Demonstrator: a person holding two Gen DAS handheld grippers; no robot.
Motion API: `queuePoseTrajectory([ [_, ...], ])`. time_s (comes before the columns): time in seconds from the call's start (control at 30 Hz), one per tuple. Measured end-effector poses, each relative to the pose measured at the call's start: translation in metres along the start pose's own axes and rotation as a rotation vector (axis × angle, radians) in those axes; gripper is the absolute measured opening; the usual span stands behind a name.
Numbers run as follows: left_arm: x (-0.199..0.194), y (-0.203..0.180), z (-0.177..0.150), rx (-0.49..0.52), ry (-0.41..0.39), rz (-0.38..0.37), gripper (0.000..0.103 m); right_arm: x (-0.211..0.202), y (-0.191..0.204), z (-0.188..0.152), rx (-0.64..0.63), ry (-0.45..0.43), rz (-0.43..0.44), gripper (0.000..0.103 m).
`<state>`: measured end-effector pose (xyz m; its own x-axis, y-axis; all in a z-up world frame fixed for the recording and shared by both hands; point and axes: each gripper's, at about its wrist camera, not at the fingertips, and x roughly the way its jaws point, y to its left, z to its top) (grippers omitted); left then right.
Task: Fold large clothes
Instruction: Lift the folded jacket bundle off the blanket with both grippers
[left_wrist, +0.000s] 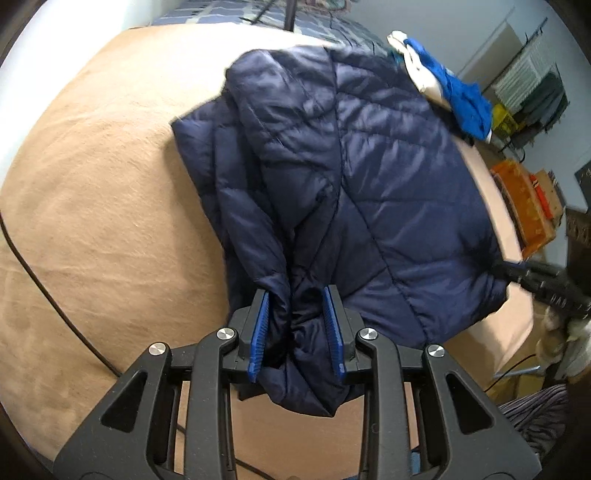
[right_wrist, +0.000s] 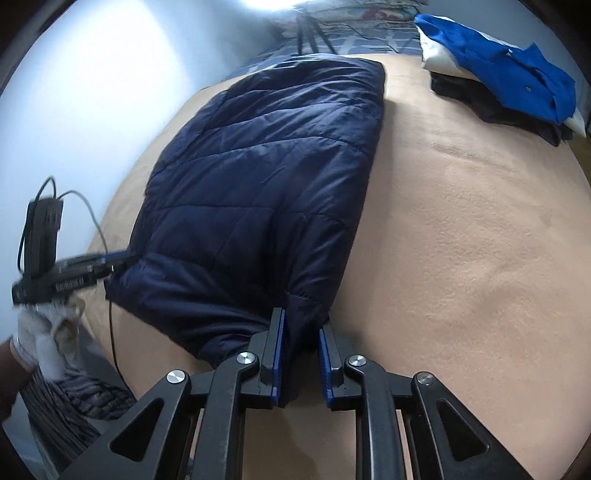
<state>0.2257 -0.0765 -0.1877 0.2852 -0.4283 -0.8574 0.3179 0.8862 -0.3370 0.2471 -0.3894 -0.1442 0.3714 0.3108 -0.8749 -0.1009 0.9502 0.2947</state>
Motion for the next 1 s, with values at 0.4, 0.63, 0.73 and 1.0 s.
queuePoseTrajectory([
  [0.4,-0.006,0.122,0.062,-0.475,-0.111,-0.308,0.082,-0.021,-0.048,0.040,0.105,-0.204,0.128,0.080],
  [0.63,0.040,0.127,0.085,-0.505,-0.031,-0.382,0.082,0.020,-0.100,0.056,0.225,-0.148,0.193,0.080],
  [0.73,0.055,0.130,0.087,-0.541,-0.006,-0.452,0.082,0.031,-0.110,0.066,0.255,-0.150,0.223,0.081],
  [1.0,0.066,0.131,0.092,-0.533,0.025,-0.518,0.083,0.054,-0.120,0.067,0.272,-0.121,0.302,0.086],
])
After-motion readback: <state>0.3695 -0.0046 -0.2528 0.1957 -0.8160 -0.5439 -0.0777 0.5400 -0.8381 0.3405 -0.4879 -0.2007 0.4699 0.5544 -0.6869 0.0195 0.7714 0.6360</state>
